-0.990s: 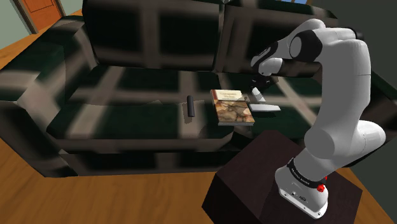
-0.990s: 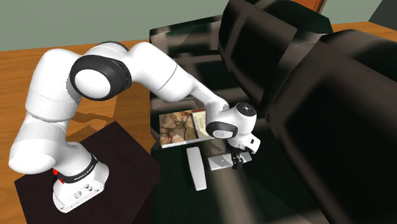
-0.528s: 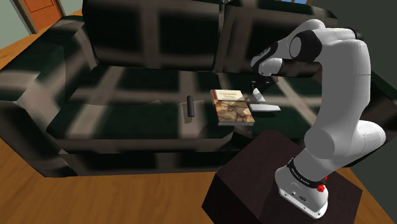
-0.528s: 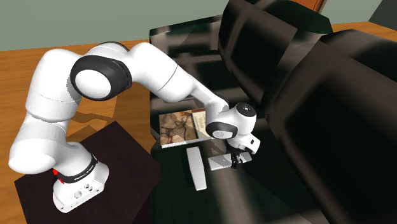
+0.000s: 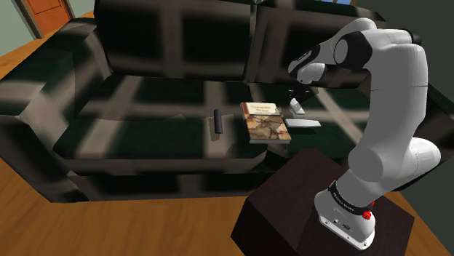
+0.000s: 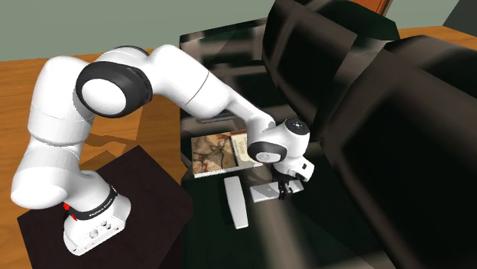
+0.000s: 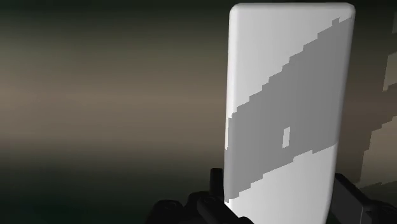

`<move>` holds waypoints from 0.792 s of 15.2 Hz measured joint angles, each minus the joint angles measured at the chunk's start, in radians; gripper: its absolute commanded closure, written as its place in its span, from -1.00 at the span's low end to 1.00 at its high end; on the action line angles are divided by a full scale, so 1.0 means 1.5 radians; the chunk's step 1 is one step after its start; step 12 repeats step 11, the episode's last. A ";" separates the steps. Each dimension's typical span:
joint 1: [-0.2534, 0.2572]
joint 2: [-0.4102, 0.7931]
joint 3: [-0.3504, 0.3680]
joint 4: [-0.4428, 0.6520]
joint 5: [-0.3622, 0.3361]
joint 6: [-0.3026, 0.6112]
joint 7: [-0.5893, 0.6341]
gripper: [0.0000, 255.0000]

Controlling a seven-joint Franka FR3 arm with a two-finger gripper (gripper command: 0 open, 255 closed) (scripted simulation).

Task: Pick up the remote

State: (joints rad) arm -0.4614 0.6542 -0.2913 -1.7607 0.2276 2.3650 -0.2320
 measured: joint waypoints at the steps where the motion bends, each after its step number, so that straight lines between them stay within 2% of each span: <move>1: 0.001 -0.006 -0.002 -0.001 -0.002 -0.006 0.001 1.00; 12: 0.010 -0.061 -0.017 0.005 -0.021 -0.064 0.011 1.00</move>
